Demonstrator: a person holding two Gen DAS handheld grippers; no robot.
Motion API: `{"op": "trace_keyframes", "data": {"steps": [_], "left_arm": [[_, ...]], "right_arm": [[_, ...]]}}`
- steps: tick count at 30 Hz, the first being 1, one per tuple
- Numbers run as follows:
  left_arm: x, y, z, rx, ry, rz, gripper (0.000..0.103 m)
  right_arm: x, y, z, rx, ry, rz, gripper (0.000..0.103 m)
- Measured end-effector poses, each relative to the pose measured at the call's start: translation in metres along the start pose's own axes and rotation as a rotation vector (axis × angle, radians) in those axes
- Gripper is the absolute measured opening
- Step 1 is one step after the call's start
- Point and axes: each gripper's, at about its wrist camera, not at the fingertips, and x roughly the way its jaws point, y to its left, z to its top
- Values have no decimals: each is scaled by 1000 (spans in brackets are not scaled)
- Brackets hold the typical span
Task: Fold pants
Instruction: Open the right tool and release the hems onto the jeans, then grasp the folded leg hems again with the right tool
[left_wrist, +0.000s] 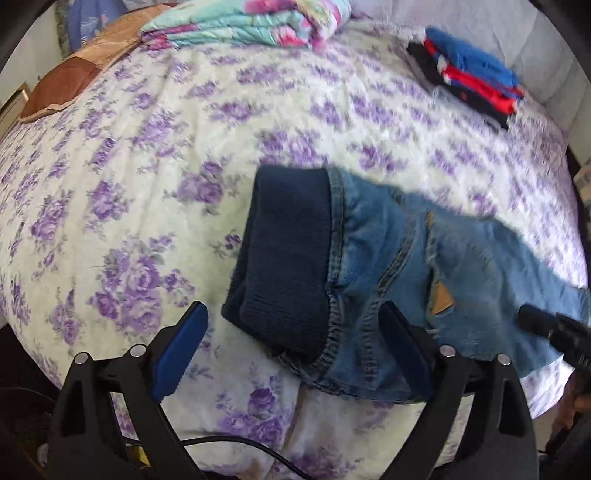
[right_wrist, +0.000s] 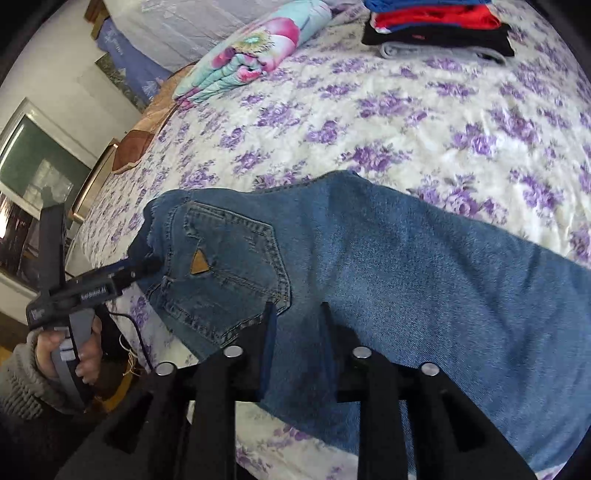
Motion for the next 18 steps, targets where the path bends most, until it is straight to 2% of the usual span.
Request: {"op": "trace_keyframes", "data": {"steps": [1, 4, 5, 7, 11, 13, 15, 18], "left_arm": [[-10, 0, 0, -11, -24, -14, 91], [-38, -17, 1, 7, -114, -55, 91], [-39, -26, 1, 24, -115, -63, 91], [-29, -49, -1, 68, -77, -60, 91], [19, -89, -18, 141, 81, 60, 91], [21, -98, -24, 159, 70, 127, 91], [15, -102, -22, 126, 67, 131, 91], [-10, -116, -18, 66, -3, 47, 91]], "right_arm": [[-6, 4, -2, -47, 0, 4, 42], [-8, 11, -6, -178, 47, -6, 54], [0, 9, -8, -207, 97, -9, 58], [17, 0, -10, -220, 180, -9, 58], [-4, -2, -8, -309, 116, 26, 58], [-28, -17, -8, -293, 42, 21, 61], [-54, -45, -11, -211, -19, 0, 62], [-97, -104, -23, -24, -110, -27, 63]]}}
